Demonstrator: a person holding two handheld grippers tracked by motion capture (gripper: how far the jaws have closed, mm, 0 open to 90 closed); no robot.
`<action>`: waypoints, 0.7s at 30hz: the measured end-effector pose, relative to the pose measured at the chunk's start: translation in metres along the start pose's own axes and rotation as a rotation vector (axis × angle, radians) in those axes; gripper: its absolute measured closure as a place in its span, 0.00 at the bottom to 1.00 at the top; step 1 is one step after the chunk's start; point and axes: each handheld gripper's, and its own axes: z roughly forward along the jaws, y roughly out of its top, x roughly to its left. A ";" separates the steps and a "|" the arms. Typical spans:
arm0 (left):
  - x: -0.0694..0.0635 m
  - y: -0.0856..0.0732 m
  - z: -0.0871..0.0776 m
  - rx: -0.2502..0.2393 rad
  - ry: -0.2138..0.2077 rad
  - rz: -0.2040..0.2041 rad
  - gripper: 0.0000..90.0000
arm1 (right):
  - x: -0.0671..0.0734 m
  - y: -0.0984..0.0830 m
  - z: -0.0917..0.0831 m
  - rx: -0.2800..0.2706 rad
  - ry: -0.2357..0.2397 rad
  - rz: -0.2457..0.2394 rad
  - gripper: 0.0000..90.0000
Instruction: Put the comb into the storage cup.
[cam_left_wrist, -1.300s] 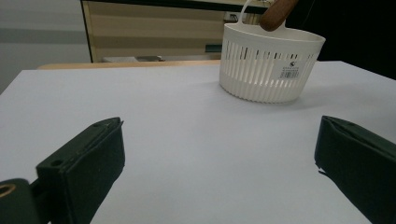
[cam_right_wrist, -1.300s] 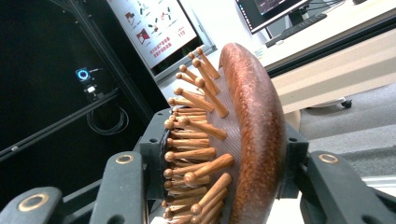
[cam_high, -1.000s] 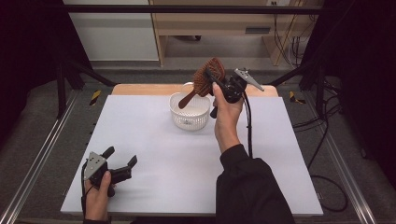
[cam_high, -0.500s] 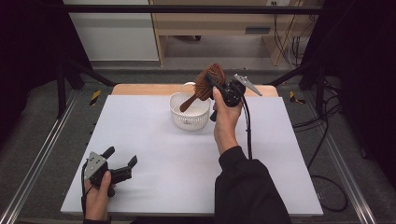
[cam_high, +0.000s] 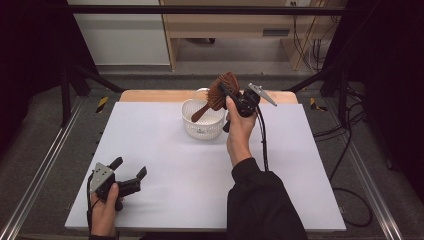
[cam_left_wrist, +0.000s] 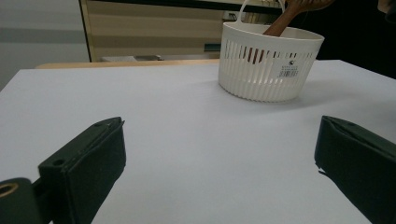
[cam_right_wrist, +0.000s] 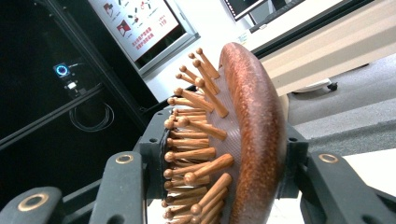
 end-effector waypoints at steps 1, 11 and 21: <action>0.000 0.000 0.000 0.000 0.001 -0.001 0.02 | 0.000 0.000 0.000 0.000 0.000 0.001 0.56; 0.000 0.000 0.000 0.000 -0.003 0.000 0.02 | -0.001 -0.005 0.003 0.007 -0.002 -0.005 0.56; 0.000 0.000 0.000 0.000 -0.003 -0.001 0.02 | -0.004 -0.013 0.005 0.010 -0.008 0.007 0.56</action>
